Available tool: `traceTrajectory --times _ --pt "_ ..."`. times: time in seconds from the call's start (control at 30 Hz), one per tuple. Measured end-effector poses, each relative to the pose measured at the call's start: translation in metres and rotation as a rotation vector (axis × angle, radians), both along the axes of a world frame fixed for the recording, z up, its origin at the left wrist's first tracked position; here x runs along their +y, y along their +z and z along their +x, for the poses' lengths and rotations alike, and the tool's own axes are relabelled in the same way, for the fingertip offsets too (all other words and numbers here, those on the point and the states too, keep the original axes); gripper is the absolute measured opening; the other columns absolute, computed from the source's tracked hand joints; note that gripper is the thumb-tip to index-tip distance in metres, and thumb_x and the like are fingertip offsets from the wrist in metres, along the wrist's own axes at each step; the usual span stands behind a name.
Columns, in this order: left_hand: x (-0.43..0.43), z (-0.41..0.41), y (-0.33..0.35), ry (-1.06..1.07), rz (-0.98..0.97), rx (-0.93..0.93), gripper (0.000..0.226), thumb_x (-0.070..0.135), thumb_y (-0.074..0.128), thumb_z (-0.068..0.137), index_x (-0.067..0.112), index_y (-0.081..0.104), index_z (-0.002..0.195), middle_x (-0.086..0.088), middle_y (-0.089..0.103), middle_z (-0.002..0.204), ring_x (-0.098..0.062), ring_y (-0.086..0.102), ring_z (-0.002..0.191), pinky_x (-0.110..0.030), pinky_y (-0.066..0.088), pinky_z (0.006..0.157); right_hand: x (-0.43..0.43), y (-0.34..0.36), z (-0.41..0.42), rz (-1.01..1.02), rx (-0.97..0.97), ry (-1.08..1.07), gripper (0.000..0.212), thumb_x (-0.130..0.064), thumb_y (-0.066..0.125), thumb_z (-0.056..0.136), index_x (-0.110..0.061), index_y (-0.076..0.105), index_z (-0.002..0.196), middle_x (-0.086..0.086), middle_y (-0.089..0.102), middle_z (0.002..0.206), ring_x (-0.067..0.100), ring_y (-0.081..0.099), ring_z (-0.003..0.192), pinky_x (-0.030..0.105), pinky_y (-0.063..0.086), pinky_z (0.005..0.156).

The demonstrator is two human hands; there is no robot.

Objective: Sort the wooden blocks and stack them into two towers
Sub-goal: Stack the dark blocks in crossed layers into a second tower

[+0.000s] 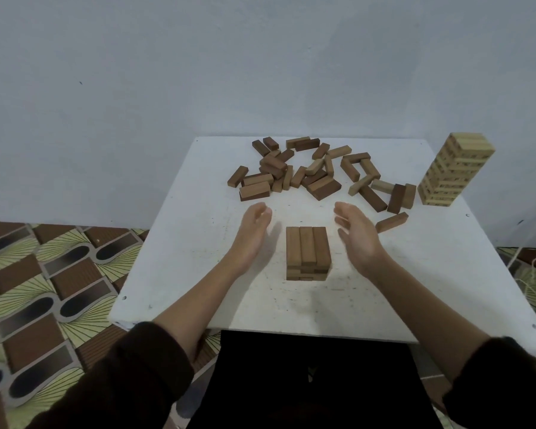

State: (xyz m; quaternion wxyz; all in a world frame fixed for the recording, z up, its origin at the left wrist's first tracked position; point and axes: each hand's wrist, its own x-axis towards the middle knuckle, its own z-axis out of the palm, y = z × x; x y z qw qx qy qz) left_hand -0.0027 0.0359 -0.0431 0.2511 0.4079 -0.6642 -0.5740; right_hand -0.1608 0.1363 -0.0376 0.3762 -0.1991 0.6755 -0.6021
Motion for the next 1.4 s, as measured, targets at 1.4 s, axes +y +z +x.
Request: traceTrajectory --times 1.4 --pt "-0.057 -0.053 -0.018 -0.381 -0.524 -0.400 0.093 0.032 0.084 0.067 0.012 0.034 0.143 -0.007 0.044 0.136 -0.022 0.034 0.117 -0.034 0.035 0.098 -0.069 -0.026 -0.037 0.245 0.959 0.530 0.075 -0.033 0.073 0.079 -0.018 0.035 0.142 0.001 0.034 0.147 0.021 0.026 0.132 0.031 0.025 0.104"
